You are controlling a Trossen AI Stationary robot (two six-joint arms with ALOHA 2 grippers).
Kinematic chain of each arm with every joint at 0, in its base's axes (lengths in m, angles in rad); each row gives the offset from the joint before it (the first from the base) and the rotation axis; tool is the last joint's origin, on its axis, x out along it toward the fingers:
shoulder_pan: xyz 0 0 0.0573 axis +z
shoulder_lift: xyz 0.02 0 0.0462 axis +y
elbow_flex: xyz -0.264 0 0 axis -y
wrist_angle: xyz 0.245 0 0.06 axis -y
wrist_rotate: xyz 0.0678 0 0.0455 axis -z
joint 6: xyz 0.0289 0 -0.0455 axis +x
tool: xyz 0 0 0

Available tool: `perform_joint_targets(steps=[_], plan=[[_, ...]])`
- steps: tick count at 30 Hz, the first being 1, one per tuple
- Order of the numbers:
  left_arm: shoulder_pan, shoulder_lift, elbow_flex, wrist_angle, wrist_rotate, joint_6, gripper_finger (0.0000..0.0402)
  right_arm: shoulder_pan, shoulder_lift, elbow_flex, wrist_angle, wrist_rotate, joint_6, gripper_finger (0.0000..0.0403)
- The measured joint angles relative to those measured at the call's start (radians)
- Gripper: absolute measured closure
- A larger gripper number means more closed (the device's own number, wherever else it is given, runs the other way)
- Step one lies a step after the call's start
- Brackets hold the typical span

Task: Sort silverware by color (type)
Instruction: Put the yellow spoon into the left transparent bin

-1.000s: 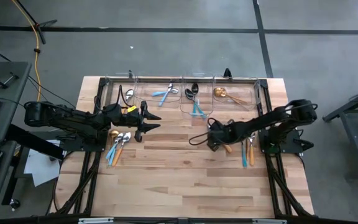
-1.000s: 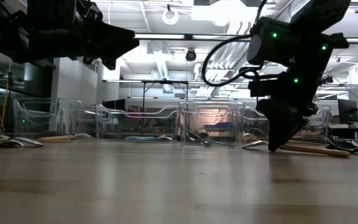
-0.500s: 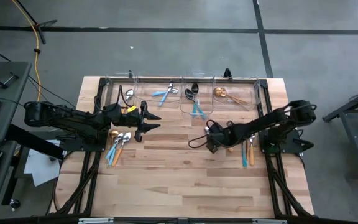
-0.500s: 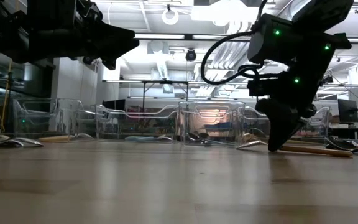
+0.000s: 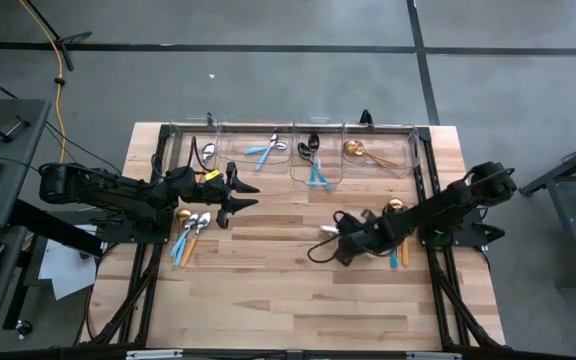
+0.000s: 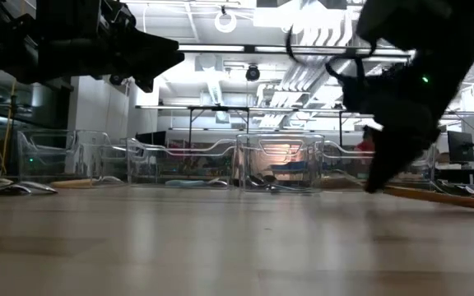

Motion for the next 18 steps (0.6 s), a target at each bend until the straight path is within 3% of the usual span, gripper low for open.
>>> perform_joint_targets(steps=[3, 13, 18], plan=[[0.0, 0.0, 0.0, 0.0, 0.0, 0.0, 0.0268, 0.003, 0.005, -0.003, 0.18, 0.014, -0.068, 0.0399], [0.0, 0.0, 0.0, 0.006, 0.0, 0.004, 0.0268, -0.098, 0.004, -0.112, 1.032, 0.049, -0.487, 0.0401], [0.0, 0.0, 0.0, 0.013, 0.0, 0.017, 0.0268, -0.18, 0.003, -0.13, 1.235, -0.036, -0.611, 0.0401]])
